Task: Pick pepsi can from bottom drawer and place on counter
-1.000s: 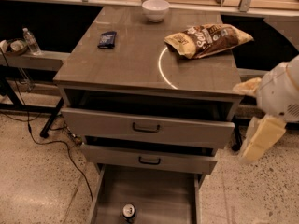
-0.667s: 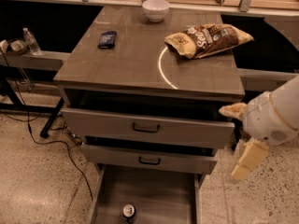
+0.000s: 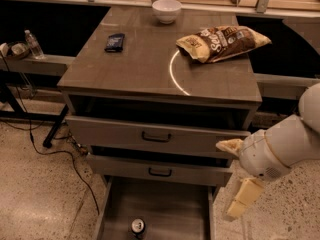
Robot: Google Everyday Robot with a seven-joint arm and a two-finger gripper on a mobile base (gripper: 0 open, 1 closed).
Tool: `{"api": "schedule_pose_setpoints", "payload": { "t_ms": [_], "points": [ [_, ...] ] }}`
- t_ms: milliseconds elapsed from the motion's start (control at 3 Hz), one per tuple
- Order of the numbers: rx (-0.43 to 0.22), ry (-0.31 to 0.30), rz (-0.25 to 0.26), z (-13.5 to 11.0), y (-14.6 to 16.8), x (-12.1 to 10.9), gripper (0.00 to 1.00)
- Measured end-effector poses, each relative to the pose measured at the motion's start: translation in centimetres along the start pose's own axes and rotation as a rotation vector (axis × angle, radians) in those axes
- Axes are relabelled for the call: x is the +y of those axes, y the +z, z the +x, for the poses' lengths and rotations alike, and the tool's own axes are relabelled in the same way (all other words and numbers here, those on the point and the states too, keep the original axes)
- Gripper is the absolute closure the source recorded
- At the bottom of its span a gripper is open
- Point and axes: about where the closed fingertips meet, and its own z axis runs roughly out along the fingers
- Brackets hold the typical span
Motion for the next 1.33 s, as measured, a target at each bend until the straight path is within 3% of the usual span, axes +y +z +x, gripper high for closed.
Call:
{"api": "schedule_pose_setpoints", "payload": {
  "t_ms": [333, 667, 1000, 1333],
  "points": [
    [-0.125, -0.018, -0.044, -0.3, 6.8, -0.4, 0.00],
    [-0.288, -0.033, -0.070, -0.2, 14.7, -2.7, 0.00],
    [-0.373, -0.057, -0.069, 0.3, 19.6, -4.3, 0.00],
    [-0.421, -0.035, -0.069, 3.5, 24.5, -4.9, 0.00]
  ]
}}
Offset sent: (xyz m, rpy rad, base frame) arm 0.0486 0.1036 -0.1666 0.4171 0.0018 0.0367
